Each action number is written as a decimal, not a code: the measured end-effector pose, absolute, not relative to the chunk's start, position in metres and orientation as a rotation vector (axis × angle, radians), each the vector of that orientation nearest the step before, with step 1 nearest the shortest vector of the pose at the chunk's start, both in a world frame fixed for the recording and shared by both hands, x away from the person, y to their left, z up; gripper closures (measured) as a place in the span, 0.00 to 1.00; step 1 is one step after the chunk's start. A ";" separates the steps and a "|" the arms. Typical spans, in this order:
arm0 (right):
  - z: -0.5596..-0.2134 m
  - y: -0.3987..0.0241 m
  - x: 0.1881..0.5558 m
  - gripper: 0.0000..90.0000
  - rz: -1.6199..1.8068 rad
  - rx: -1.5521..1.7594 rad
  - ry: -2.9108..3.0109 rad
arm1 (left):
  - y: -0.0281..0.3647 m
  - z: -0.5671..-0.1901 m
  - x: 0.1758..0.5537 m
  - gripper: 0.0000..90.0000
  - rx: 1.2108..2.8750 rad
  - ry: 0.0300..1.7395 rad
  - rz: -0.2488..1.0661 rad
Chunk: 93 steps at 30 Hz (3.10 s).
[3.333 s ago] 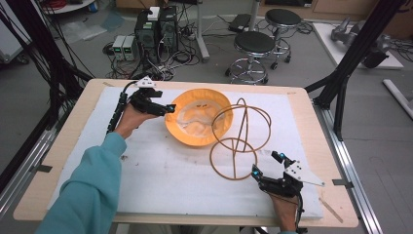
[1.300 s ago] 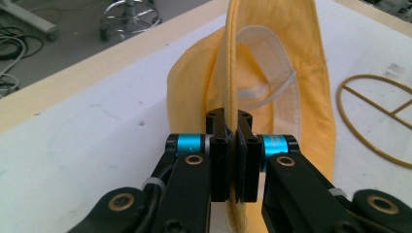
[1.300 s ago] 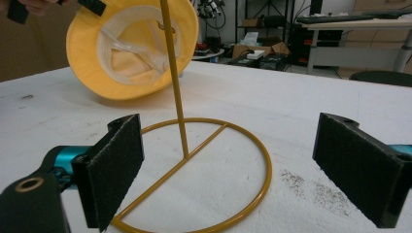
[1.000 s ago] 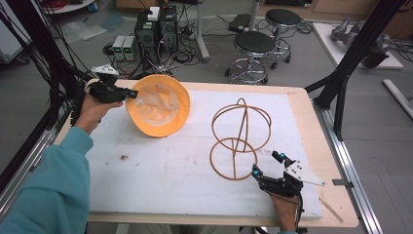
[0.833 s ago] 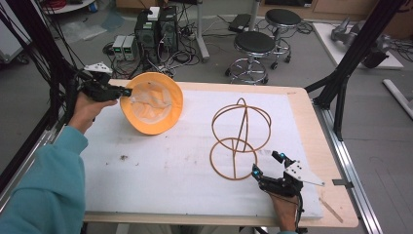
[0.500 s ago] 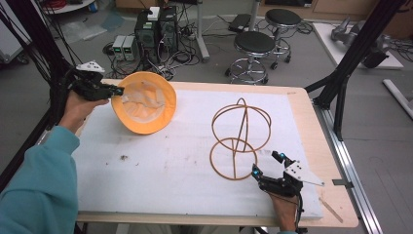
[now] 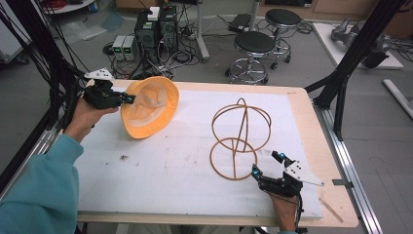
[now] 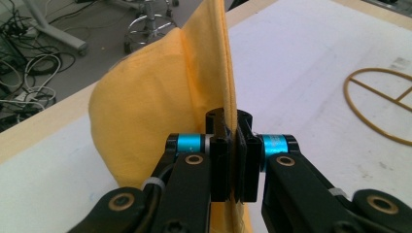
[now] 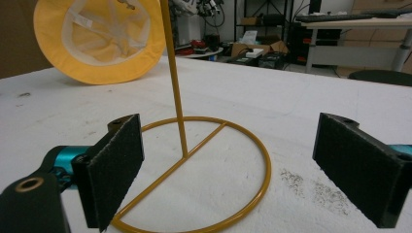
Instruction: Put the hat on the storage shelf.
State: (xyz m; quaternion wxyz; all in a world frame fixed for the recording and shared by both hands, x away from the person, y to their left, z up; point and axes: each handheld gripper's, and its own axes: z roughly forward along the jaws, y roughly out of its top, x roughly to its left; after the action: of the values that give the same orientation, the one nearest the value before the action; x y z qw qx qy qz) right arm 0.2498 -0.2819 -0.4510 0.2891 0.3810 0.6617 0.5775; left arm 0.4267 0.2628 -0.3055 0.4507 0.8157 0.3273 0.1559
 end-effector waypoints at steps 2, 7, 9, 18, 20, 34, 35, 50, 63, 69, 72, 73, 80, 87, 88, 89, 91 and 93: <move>-0.451 -0.282 0.250 0.11 1.539 1.022 1.768 | 0.258 -0.305 0.422 0.96 2.004 0.802 0.362; -0.451 -0.281 0.250 0.11 1.535 1.017 1.769 | 0.232 -0.307 0.402 0.96 2.018 0.700 0.330; -0.451 -0.281 0.250 0.11 1.535 1.016 1.768 | 0.228 -0.307 0.399 0.96 2.023 0.682 0.328; -0.451 -0.282 0.250 0.11 1.536 1.006 1.772 | 0.201 -0.314 0.384 0.96 2.039 0.626 0.289; -0.451 -0.282 0.250 0.11 1.536 1.006 1.772 | 0.195 -0.316 0.382 0.95 2.042 0.609 0.276; -0.451 -0.281 0.250 0.11 1.532 1.010 1.777 | 0.168 -0.317 0.371 0.28 2.019 0.517 0.150; -0.451 -0.281 0.250 0.11 1.530 1.010 1.779 | 0.167 -0.317 0.370 0.28 2.014 0.515 0.138; -0.451 -0.281 0.250 0.11 1.528 1.011 1.779 | 0.164 -0.314 0.364 0.20 2.025 0.496 0.180; -0.451 -0.281 0.250 0.11 1.528 1.003 1.779 | 0.172 -0.336 0.369 0.16 2.079 0.550 0.269; -0.451 -0.280 0.250 0.11 1.528 1.005 1.779 | 0.189 -0.354 0.377 0.17 2.093 0.639 0.292; -0.451 -0.280 0.250 0.11 1.527 1.007 1.779 | 0.197 -0.363 0.378 0.18 2.120 0.667 0.306; -0.451 -0.280 0.250 0.11 1.526 1.007 1.780 | 0.197 -0.366 0.378 0.19 2.126 0.671 0.308; -0.451 -0.280 0.250 0.11 1.522 1.008 1.780 | 0.196 -0.386 0.378 0.22 2.167 0.712 0.305; -0.451 -0.281 0.250 0.11 1.529 1.014 1.777 | 0.195 -0.398 0.379 0.37 2.146 0.736 0.238; -0.451 -0.281 0.250 0.11 1.527 1.012 1.777 | 0.195 -0.398 0.379 0.41 2.146 0.734 0.229; -0.451 -0.281 0.250 0.11 1.527 1.012 1.777 | 0.195 -0.399 0.379 0.41 2.143 0.732 0.220; -0.451 -0.281 0.250 0.11 1.527 1.010 1.777 | 0.195 -0.399 0.379 0.56 2.144 0.721 0.197; -0.451 -0.280 0.250 0.11 1.529 1.013 1.775 | 0.193 -0.400 0.378 0.72 2.162 0.707 0.210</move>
State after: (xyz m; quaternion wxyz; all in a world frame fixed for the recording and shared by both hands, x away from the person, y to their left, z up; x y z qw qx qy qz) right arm 0.2500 -0.2805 -0.4508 0.2902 0.3799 0.6654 0.5734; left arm 0.3781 0.1931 -0.4005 0.4155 0.8609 0.2814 0.0836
